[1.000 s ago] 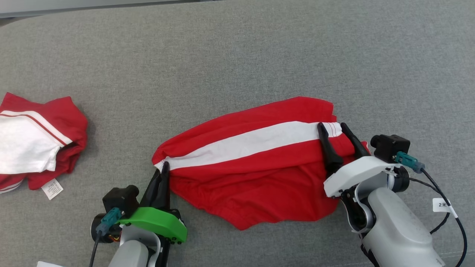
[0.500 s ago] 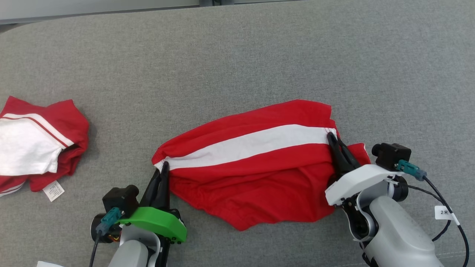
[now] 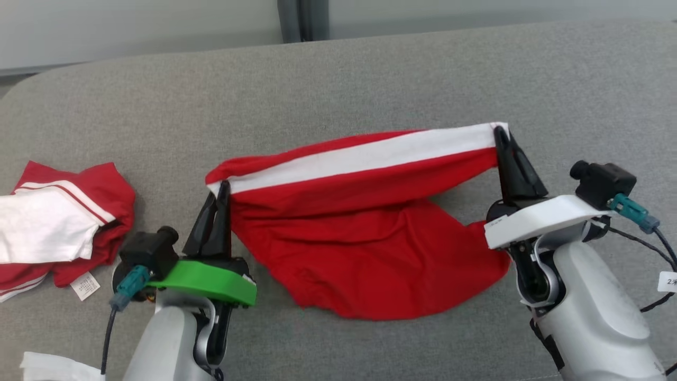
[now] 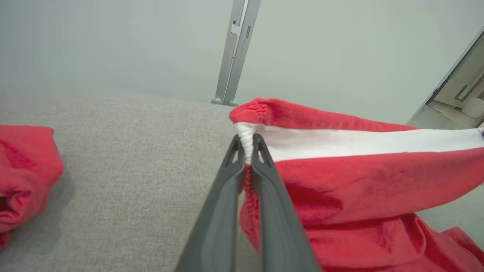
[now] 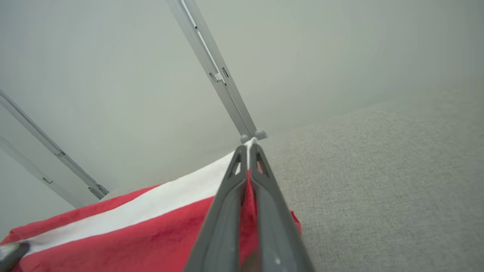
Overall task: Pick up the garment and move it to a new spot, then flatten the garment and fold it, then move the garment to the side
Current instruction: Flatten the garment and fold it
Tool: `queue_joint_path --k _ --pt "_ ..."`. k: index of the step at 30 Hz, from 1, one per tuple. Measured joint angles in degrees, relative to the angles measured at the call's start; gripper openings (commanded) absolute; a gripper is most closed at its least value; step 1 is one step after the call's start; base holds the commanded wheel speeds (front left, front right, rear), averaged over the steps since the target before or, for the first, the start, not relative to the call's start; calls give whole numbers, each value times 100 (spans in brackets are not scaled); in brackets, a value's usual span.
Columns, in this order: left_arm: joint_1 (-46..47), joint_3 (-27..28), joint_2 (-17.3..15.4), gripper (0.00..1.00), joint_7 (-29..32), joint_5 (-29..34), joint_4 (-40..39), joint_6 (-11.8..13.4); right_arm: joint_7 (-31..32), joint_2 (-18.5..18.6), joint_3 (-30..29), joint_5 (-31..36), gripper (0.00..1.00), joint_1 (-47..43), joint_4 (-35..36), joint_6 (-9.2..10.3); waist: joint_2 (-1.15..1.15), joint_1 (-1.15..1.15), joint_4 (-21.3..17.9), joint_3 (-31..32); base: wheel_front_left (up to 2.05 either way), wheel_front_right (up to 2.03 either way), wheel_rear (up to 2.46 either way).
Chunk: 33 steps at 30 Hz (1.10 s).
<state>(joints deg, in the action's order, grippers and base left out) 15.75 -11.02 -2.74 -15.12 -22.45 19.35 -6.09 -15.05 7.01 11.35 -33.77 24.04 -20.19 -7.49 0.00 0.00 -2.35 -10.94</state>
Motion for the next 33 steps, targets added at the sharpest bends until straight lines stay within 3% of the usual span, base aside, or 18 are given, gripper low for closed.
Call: queue_joint_path --k 6,15,23,28,33 --pt "626 -41 -38 0 0 68 -68 -105 -1 202 -147 19 0 227 526 0 0 0 -104 448 0 0 0" --pt "2360 -410 -654 0 282 -552 282 -129 0 550 97 24 0 1318 349 0 0 0 -374 659 0 0 0" --pt "4272 -448 -737 0 394 -519 1193 -129 -1 542 186 232 0 3077 -439 0 0 0 -530 16 0 0 0" --pt "5690 -342 -583 0 180 -469 1778 -127 -1 523 -296 646 0 4402 -635 -1 0 0 -557 -649 0 0 0" --pt "6235 -247 -420 0 43 -699 2165 -129 0 400 -611 922 0 4836 -554 -1 0 0 -518 -1247 0 0 0"
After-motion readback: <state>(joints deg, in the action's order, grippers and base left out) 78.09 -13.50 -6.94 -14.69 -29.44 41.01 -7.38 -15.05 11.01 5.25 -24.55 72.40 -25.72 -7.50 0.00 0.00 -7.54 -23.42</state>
